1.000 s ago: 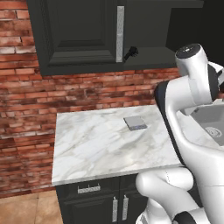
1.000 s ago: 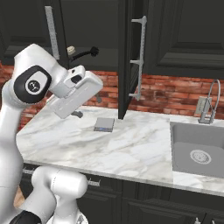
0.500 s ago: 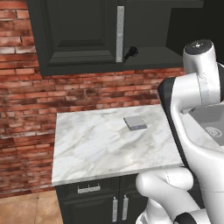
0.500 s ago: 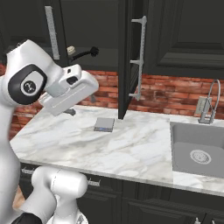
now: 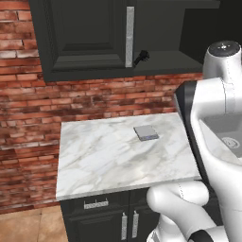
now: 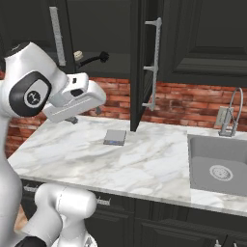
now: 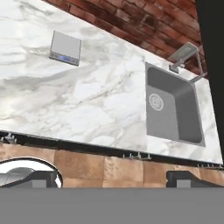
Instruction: Pick the dish brush and dish brush from the cabinet and place them on the counter.
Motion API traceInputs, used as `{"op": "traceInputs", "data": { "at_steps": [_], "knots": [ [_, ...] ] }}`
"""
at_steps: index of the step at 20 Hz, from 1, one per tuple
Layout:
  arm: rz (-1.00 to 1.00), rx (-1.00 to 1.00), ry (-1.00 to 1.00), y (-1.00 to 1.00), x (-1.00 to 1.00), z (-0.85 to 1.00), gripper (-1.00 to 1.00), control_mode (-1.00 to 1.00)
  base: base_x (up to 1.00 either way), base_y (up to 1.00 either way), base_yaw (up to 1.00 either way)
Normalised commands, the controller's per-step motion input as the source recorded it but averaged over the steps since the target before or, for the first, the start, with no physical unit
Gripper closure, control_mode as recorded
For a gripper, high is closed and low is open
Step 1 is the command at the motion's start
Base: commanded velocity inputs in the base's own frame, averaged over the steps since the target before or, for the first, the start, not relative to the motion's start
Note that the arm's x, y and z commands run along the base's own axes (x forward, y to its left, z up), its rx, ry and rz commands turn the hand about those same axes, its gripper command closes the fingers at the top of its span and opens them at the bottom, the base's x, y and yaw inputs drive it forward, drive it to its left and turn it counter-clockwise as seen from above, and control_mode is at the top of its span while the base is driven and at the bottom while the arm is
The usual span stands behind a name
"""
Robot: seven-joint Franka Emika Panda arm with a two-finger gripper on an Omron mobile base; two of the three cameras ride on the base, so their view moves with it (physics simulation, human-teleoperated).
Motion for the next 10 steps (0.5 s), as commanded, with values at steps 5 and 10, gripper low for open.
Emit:
{"op": "traceInputs", "data": {
  "at_steps": [5, 10],
  "knots": [
    [-0.04, 0.09, -0.08, 0.17, 0.05, 0.0, -1.0, -1.0, 0.0, 0.0, 0.0],
    [0.0, 0.09, -0.06, 0.28, 0.14, 0.03, -1.0, -1.0, 0.0, 0.0, 0.0]
  ]
}}
